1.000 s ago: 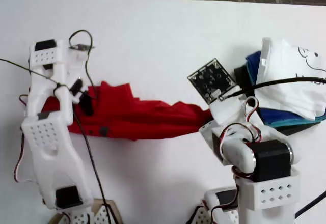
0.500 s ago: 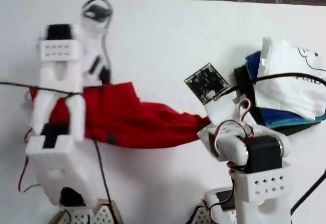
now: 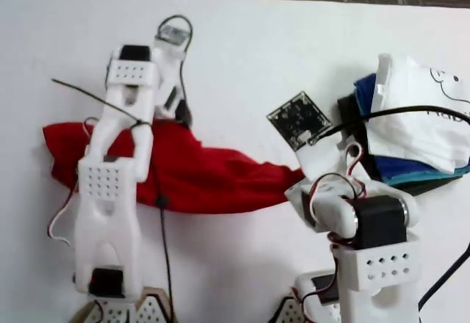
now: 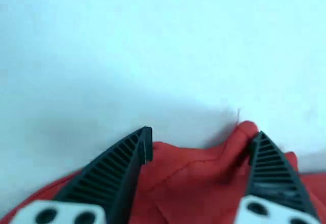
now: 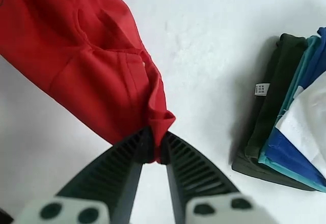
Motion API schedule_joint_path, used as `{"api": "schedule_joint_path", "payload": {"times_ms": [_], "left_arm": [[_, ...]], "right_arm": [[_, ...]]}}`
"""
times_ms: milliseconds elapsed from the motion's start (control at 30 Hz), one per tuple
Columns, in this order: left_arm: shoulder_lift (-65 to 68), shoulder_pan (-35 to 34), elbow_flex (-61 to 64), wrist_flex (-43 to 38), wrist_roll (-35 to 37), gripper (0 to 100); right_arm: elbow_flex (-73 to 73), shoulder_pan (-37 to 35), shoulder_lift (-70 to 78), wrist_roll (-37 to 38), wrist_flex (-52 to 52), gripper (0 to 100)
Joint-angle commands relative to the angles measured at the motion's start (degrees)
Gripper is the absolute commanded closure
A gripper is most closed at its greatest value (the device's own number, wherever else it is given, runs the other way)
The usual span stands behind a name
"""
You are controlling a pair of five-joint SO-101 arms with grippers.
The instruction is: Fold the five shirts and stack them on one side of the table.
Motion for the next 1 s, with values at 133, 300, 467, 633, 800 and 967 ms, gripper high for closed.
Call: {"api": "schedule_joint_path", "payload": {"times_ms": [133, 300, 467, 633, 800, 967], "left_arm": [[1.2, -0.6, -19.5, 10.7, -0.5, 93], [1.1, -1.3, -33.6, 13.0, -0.4, 98], [1.1, -2.7, -42.7, 13.1, -0.4, 97], [1.8, -2.6, -35.0, 13.1, -0.4, 97], [1.8, 0.5, -20.9, 13.0, 0.8, 77], [1.8, 1.4, -18.0, 11.6, 3.3, 72]], "right_arm": [[0.0, 0.4, -1.2, -0.1, -1.7, 97.8], [0.0, 0.5, -0.7, 0.0, -3.7, 97.8], [2.3, 0.5, -0.6, 0.2, -11.4, 97.8], [5.7, 0.5, -0.6, 0.2, -13.1, 97.8], [7.1, 0.5, -0.7, 0.1, -13.4, 97.8], [7.1, 0.5, -0.7, -0.1, -13.1, 97.8]]}}
